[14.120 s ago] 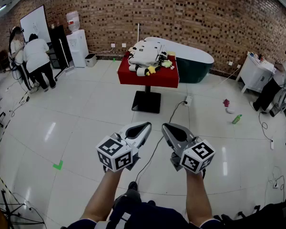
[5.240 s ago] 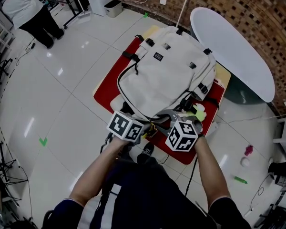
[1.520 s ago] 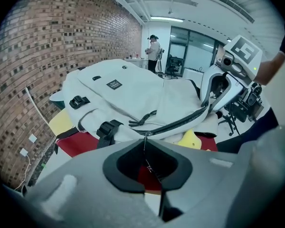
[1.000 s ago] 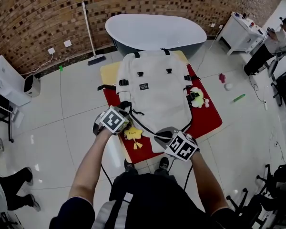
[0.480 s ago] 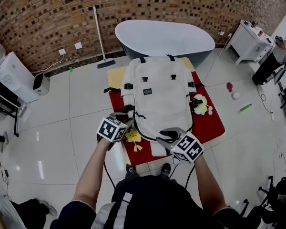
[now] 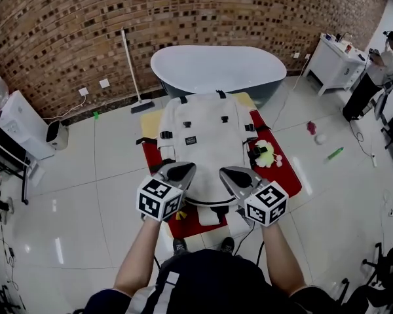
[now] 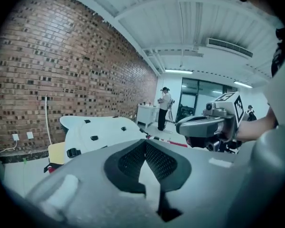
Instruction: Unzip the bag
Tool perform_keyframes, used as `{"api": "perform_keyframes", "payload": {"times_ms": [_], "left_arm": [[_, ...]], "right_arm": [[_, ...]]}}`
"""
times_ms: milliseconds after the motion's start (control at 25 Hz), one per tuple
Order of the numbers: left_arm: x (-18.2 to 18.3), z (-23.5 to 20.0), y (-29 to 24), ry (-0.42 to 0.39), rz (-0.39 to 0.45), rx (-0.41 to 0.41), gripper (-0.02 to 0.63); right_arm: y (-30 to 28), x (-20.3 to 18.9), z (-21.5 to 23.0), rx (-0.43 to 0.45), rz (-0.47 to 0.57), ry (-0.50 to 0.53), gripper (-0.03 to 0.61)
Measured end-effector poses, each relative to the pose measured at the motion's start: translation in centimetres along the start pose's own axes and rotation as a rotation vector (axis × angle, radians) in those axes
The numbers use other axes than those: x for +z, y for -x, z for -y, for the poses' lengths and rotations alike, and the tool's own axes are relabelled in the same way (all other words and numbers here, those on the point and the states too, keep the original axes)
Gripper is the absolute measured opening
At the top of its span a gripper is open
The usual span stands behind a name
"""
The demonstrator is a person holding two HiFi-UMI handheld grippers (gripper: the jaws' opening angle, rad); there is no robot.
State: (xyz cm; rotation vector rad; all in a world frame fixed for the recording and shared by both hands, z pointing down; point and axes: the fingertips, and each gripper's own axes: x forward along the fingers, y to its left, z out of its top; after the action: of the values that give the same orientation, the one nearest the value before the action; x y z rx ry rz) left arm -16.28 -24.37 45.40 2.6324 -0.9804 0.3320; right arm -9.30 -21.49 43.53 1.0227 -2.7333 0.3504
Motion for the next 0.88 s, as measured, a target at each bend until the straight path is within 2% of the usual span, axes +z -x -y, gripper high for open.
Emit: {"api": "perform_keyframes", "payload": {"times_ms": [160,320,600,880], "left_arm": [[3.3,2.2,-0.2,0.046,0.128,-0.002,0.002],[5.3,3.8,-0.2,0.048,0.183,-0.018,0.002],[6.0,5.4,-0.4,0.037,0.193,-0.049,0.002],[6.1,6.5,-0.5,-0.017,0.166,-0.045,0.002]], "right_arm": [[1.1,3.1,0.5,-0.027,0.092,-0.004,0.006],[2.4,5.3,1.1,-0.065,0.172,-0.022,0.006],[3.9,6.2,2.0,-0.096,0.215,-0.044,0.006],[4.3,6.5,2.5,-0.118,0.215,-0.068,0.005]]}}
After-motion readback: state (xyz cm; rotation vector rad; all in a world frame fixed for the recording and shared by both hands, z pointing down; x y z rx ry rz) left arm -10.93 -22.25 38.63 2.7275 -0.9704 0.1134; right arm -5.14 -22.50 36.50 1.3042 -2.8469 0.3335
